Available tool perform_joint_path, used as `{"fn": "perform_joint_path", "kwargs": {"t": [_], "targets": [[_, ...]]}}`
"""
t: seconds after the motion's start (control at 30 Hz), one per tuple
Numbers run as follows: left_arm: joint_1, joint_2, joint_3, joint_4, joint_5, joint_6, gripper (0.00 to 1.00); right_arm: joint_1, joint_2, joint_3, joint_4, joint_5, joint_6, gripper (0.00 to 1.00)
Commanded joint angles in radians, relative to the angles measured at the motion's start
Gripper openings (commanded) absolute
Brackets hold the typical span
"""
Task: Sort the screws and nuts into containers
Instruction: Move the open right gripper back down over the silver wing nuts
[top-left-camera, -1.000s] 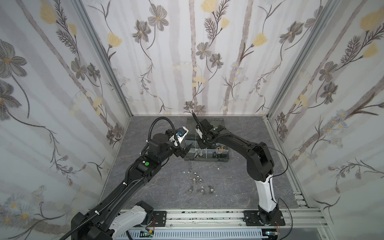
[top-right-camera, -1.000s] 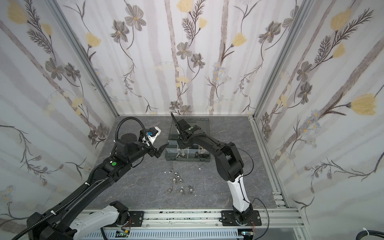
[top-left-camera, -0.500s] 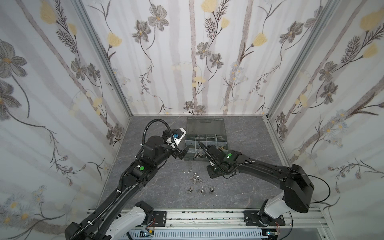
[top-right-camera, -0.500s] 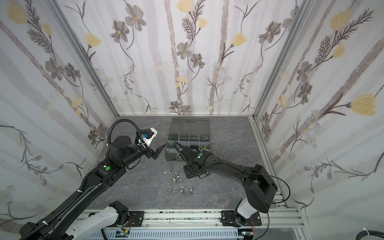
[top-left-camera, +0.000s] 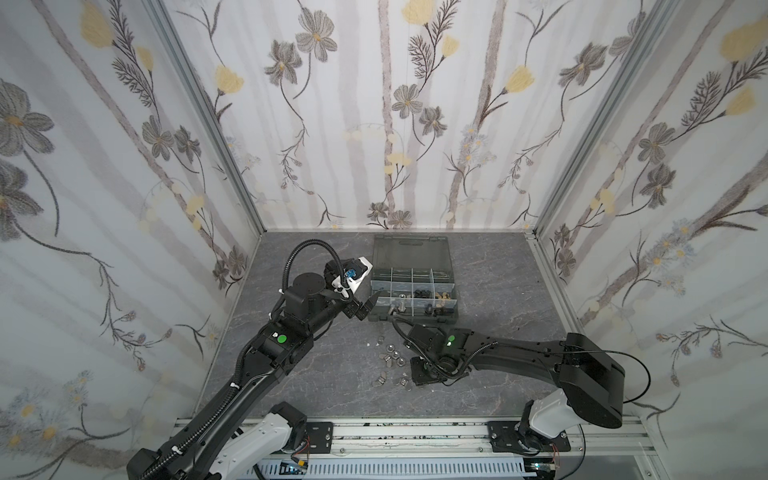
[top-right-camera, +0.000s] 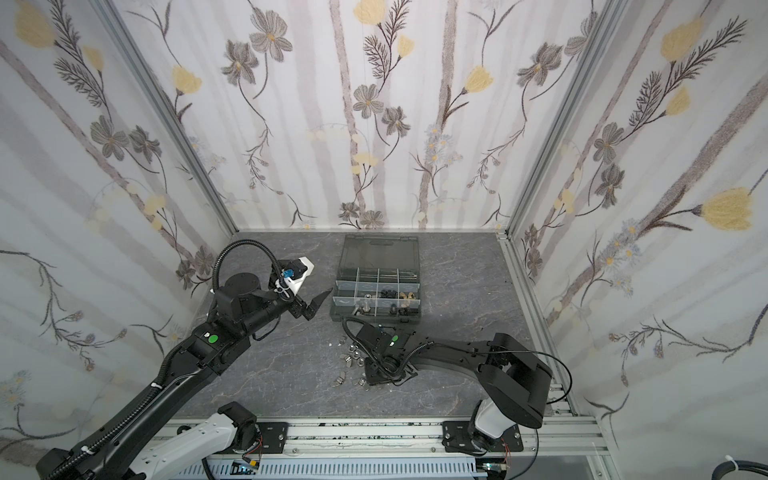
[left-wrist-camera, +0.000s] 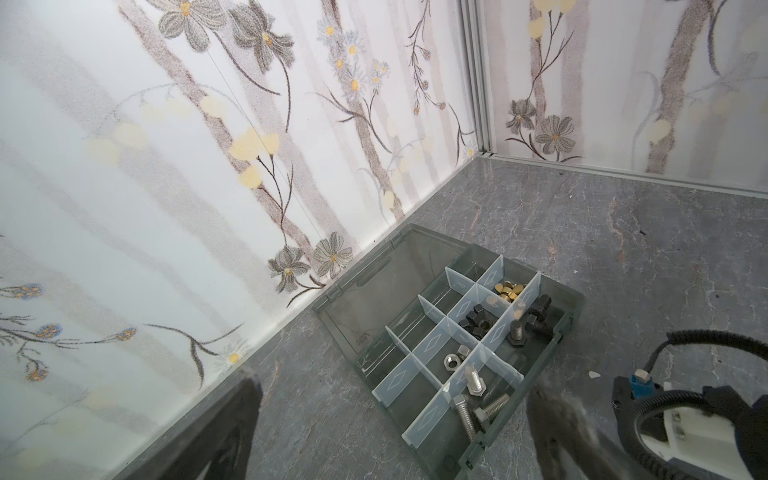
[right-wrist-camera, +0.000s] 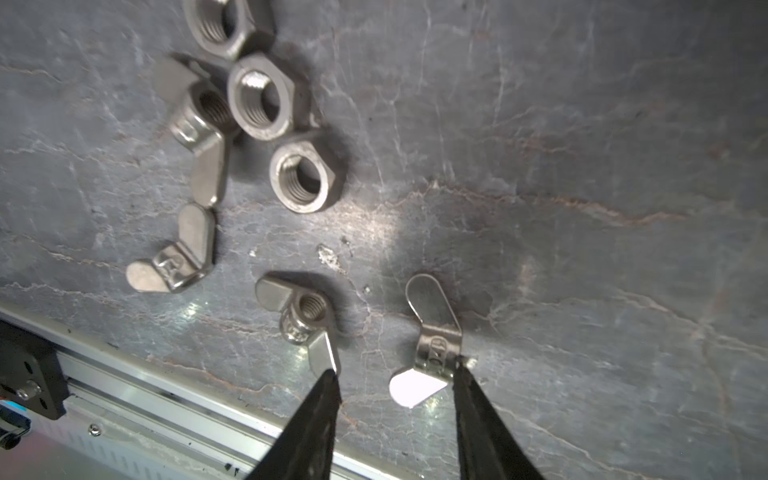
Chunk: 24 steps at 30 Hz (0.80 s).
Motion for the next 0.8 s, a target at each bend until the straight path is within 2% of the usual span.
{"fn": "perform_joint_path", "kwargs": {"t": [0.0, 0.3, 0.77], "targets": [[0.000, 0.001, -0.005, 0.008, 0.007, 0.006, 1.00, -0.001, 0.003, -0.024, 0.017, -0.005, 0.046, 0.43], [-0.002, 0.015, 0.006, -0.001, 0.019, -0.003, 1.00, -0.010, 0.027, -0.020, 0.013, 0.025, 0.040, 0.40], [-0.002, 0.014, 0.012, -0.019, 0.010, -0.001, 1.00, -0.028, 0.107, -0.003, -0.006, 0.047, -0.007, 0.23]]}}
